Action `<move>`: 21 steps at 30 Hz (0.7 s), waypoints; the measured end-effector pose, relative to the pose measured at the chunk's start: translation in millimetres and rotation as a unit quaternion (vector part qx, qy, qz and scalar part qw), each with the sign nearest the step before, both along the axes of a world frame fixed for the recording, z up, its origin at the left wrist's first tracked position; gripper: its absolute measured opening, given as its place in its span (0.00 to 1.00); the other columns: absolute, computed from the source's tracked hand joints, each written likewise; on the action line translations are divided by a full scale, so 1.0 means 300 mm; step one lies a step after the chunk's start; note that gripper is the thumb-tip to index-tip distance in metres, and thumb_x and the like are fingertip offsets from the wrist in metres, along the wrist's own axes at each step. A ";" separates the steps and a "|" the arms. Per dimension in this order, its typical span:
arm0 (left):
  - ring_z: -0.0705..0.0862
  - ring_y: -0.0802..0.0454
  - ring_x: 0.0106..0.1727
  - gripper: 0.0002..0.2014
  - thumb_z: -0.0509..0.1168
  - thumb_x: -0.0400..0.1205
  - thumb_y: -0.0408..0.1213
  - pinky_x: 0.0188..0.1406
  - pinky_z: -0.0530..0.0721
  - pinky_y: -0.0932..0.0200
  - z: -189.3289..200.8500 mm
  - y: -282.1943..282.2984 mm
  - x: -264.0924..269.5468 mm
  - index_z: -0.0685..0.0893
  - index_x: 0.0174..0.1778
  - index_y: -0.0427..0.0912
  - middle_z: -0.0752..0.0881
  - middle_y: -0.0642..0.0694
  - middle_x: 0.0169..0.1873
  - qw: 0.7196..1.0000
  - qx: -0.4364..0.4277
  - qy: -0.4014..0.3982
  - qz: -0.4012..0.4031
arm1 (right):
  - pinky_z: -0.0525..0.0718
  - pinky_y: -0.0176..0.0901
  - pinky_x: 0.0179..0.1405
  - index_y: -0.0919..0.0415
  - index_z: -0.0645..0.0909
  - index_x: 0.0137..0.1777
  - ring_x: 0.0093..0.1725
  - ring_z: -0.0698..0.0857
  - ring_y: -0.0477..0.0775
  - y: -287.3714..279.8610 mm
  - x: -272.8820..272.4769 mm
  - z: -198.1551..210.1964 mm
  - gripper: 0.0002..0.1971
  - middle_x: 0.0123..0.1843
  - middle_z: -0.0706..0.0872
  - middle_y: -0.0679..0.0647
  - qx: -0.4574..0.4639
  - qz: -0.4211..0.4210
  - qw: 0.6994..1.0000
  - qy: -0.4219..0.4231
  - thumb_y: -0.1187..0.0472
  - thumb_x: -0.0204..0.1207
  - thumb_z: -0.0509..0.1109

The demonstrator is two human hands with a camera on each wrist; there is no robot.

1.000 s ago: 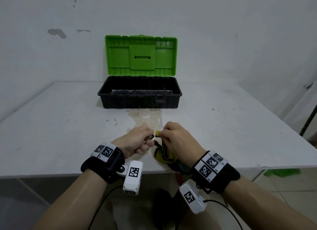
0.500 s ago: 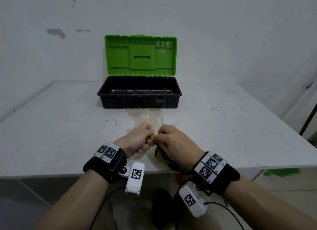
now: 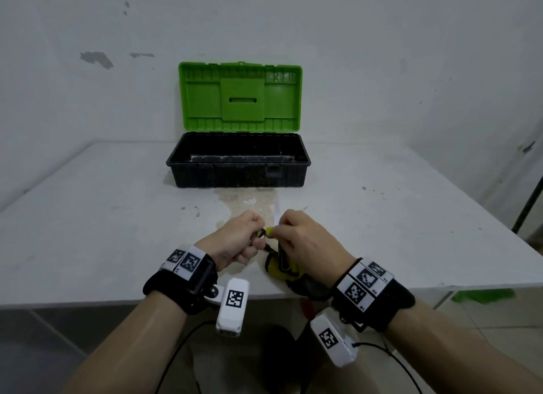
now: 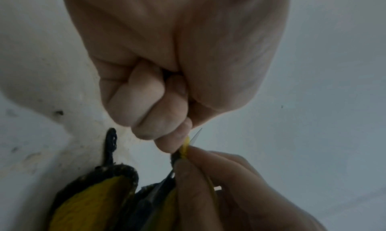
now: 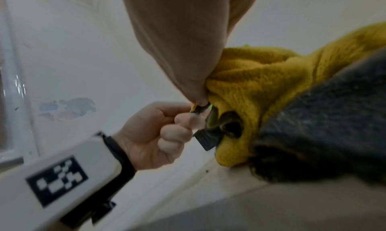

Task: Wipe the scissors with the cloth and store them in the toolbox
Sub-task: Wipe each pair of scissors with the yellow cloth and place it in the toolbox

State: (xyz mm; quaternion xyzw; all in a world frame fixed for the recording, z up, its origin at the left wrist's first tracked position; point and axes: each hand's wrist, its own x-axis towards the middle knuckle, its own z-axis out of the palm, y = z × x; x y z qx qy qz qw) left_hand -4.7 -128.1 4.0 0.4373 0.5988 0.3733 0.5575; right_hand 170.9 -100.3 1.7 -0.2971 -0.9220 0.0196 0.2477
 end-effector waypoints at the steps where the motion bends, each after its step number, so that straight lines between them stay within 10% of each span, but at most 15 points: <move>1: 0.62 0.57 0.19 0.06 0.51 0.90 0.39 0.17 0.55 0.67 -0.001 -0.001 0.002 0.70 0.48 0.47 0.74 0.49 0.25 1.000 0.000 0.006 -0.003 | 0.83 0.50 0.34 0.63 0.89 0.48 0.39 0.80 0.57 -0.006 -0.001 -0.009 0.06 0.43 0.80 0.57 -0.001 0.016 1.000 -0.014 0.66 0.78 0.70; 11: 0.61 0.57 0.19 0.06 0.54 0.89 0.40 0.17 0.55 0.67 0.000 0.009 -0.009 0.75 0.54 0.45 0.74 0.48 0.25 1.000 0.003 -0.014 0.005 | 0.85 0.48 0.40 0.63 0.89 0.49 0.40 0.81 0.54 0.026 0.010 0.010 0.07 0.46 0.82 0.56 -0.027 -0.073 0.991 0.105 0.65 0.80 0.69; 21: 0.62 0.57 0.20 0.13 0.50 0.91 0.39 0.17 0.56 0.64 -0.028 0.021 -0.021 0.76 0.65 0.42 0.75 0.49 0.25 0.999 0.033 -0.026 0.027 | 0.82 0.41 0.42 0.58 0.89 0.54 0.44 0.81 0.51 0.001 0.053 0.012 0.08 0.47 0.82 0.53 -0.042 0.018 0.999 -0.009 0.61 0.81 0.68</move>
